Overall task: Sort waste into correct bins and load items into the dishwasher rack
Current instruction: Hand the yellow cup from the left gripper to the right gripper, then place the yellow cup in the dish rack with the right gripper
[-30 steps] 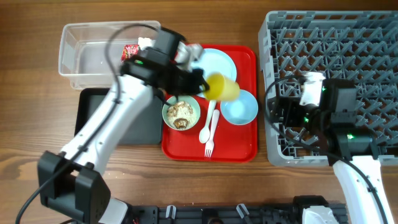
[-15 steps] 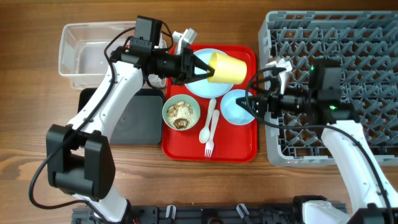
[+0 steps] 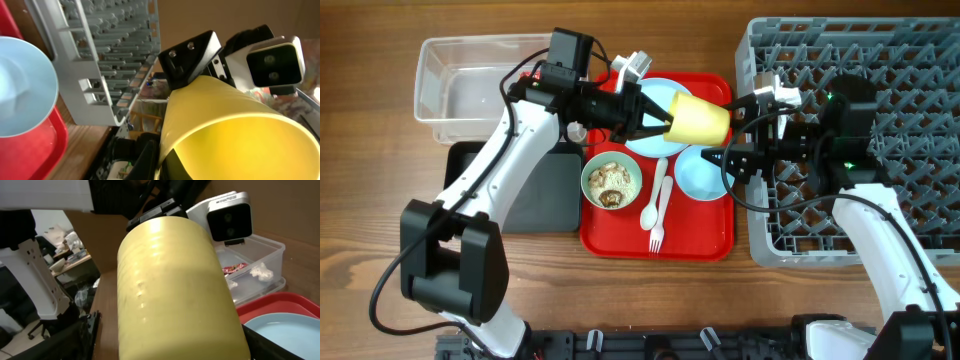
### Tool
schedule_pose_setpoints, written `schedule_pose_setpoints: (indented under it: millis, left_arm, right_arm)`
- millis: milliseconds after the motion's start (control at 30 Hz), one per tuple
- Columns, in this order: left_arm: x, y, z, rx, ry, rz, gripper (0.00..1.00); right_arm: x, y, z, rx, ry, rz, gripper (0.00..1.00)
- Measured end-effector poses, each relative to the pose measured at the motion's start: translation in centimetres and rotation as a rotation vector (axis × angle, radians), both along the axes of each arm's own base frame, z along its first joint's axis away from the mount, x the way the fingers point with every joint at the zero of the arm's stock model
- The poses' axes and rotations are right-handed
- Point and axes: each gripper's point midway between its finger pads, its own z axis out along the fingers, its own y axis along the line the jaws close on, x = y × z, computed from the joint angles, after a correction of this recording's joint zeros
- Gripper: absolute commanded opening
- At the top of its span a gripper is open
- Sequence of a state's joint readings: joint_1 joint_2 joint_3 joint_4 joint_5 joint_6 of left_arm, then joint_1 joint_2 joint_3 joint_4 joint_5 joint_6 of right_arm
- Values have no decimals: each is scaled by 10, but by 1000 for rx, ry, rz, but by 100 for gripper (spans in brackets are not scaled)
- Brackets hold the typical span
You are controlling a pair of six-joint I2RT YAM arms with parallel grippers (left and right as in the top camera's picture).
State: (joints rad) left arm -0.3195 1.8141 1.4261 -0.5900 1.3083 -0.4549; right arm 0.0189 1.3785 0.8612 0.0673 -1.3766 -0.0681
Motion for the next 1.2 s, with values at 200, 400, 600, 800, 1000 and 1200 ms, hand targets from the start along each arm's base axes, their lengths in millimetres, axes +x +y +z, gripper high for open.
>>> schedule_pose_setpoints:
  millis: [200, 400, 600, 800, 1000, 1200]
  left_arm:
    - [-5, -2, 4, -22, 8, -22, 4]
    - [-7, -3, 7, -38, 13, -34, 4]
    - [-8, -3, 9, -50, 13, -42, 4]
    - [-9, -5, 7, -40, 14, -44, 4]
    - [-9, -5, 7, -40, 14, -44, 4]
    - [-7, -5, 3, -20, 9, -30, 27]
  right_arm:
    - [0, -1, 1, 4, 4, 3, 67]
    - [1, -1, 6, 11, -29, 9, 68]
    - [1, 0, 10, 18, -42, 15, 75]
    - [2, 0, 11, 18, -53, 14, 74]
    - [2, 0, 11, 19, -48, 13, 62]
    - [7, -1, 5, 5, 8, -30, 51]
